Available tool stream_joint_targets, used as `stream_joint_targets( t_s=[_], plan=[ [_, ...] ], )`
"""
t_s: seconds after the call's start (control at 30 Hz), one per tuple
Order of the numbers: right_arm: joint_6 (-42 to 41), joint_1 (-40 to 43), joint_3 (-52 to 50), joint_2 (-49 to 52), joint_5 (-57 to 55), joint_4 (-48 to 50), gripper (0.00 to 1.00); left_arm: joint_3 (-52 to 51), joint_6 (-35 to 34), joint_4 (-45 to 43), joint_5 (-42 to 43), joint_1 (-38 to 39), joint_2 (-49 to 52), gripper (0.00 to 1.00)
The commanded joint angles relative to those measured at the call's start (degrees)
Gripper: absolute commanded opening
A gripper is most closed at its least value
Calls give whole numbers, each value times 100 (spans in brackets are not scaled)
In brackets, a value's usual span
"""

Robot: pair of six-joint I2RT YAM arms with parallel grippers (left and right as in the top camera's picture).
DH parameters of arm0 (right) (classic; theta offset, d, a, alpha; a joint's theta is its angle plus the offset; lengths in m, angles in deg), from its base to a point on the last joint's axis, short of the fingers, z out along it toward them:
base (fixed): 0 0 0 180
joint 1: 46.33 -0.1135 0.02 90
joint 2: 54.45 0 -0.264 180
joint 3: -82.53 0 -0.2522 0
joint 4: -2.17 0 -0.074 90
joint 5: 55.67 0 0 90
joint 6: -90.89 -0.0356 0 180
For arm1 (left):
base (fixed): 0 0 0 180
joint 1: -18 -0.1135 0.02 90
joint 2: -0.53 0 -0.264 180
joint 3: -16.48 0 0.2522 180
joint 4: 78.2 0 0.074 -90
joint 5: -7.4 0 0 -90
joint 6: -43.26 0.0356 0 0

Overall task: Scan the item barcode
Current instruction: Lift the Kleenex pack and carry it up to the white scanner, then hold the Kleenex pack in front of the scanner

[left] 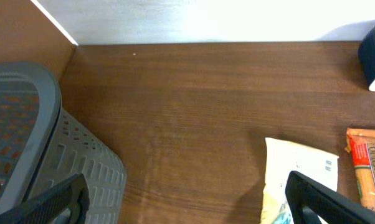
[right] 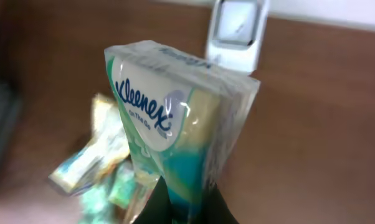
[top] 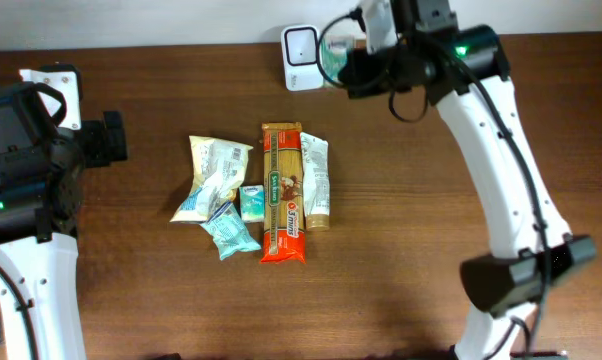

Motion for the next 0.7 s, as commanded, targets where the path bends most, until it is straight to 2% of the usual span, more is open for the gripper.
stream_joint_targets(
  t_s=[0.0, 0.07, 0.27, 0.33, 0.6, 0.67],
  plan=[
    [269, -175, 960, 953, -1438, 42, 4, 61, 74, -11, 66, -28, -2, 99],
    [595, -332, 1287, 1497, -2050, 437, 4, 61, 74, -11, 66, -28, -2, 99],
    [1550, -737, 1274, 2361, -3901, 1816, 4, 61, 74, -11, 66, -28, -2, 99],
    [1891, -778, 1270, 2627, -3919, 2197, 4, 61, 74, -13, 66, -28, -2, 99],
    [1965, -767, 1255, 3362, -3873, 2979, 4, 61, 74, -13, 66, -28, -2, 99],
    [2391, -774, 1255, 3539, -3742, 3128, 4, 61, 74, -11, 66, -28, -2, 99]
  ],
)
